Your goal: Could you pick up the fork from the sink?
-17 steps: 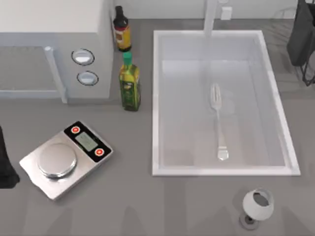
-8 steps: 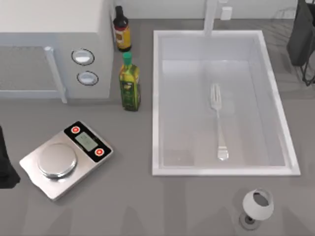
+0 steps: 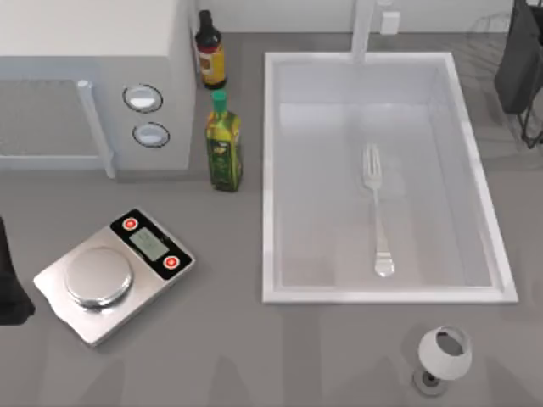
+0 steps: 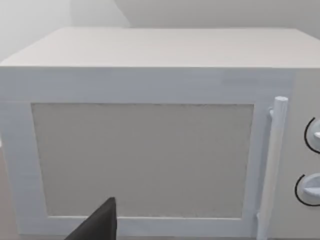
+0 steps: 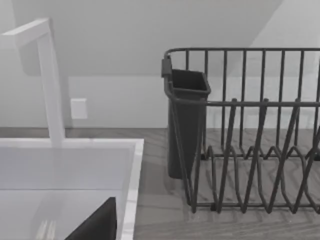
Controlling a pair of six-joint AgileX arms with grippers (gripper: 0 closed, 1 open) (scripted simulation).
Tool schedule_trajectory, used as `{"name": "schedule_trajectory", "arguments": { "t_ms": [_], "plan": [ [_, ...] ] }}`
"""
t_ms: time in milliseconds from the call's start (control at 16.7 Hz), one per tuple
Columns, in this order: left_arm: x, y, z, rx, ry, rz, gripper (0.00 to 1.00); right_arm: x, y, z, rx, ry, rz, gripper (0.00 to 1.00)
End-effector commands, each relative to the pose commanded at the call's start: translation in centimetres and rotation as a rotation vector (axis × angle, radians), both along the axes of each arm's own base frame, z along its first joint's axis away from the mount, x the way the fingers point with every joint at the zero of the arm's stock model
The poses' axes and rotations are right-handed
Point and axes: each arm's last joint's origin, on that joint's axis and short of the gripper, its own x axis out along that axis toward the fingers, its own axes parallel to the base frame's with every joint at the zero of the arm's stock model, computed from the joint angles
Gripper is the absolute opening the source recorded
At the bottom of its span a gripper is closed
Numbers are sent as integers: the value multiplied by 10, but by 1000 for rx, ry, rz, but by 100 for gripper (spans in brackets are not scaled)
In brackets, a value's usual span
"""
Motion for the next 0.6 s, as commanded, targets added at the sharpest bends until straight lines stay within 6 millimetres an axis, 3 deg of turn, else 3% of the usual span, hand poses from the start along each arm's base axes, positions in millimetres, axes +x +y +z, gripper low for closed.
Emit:
{"name": "schedule_trajectory", "arguments": {
  "t_ms": [420, 600],
  "plan": [
    [0, 0, 0, 0, 0, 0, 100, 0, 0, 2, 1, 5, 1, 100],
    [0, 0, 0, 0, 0, 0, 100, 1, 1, 19, 7, 52, 9, 100]
  ]
}}
